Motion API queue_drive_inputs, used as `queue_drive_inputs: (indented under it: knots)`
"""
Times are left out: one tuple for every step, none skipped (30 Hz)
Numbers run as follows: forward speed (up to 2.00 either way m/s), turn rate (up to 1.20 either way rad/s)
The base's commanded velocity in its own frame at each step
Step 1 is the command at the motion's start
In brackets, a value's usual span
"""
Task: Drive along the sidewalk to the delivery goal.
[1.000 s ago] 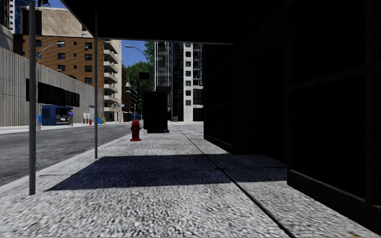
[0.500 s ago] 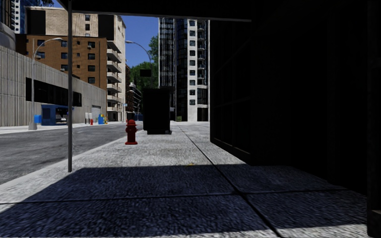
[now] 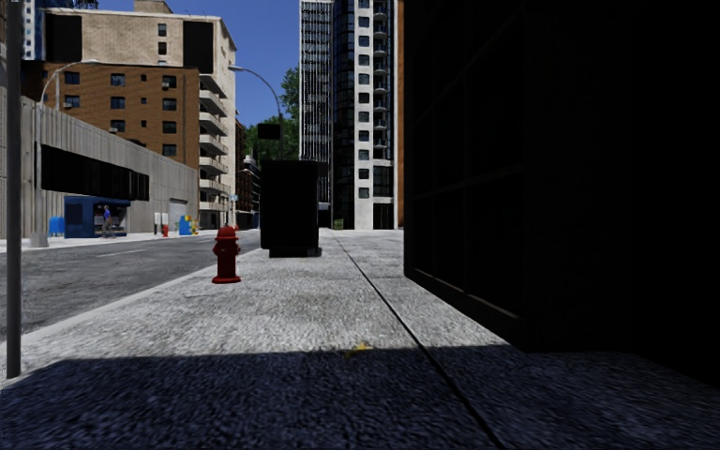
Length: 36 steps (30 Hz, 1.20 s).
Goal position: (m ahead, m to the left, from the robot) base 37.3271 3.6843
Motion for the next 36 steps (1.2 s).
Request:
queue_drive_inputs:
  knots:
    - [1.96, 0.44]
    - [1.96, 0.51]
    - [1.96, 0.51]
    - [1.96, 0.47]
    - [1.96, 0.30]
    - [1.96, 0.12]
    - [1.96, 0.00]
    - [1.96, 0.00]
    - [1.96, 0.00]
    - [1.96, 0.00]
    - [1.96, 0.00]
    - [1.96, 0.00]
    - [1.96, 0.00]
    - [1.96, 0.00]
    - [1.96, 0.00]
    - [1.96, 0.00]
    - [1.96, 0.00]
    - [1.96, 0.00]
    - [1.96, 0.00]
    - [1.96, 0.00]
    - [1.96, 0.00]
    - [1.96, 0.00]
    - [1.96, 0.00]
    - [1.96, 0.00]
    - [1.96, 0.00]
    - [1.96, 0.00]
    - [1.96, 0.00]
    - [1.96, 0.00]
    - [1.96, 0.00]
    - [1.96, 0.00]
    - [1.96, 0.00]
    - [1.96, 0.00]
    - [1.96, 0.00]
    - [1.96, 0.00]
    - [1.96, 0.00]
    - [1.96, 0.00]
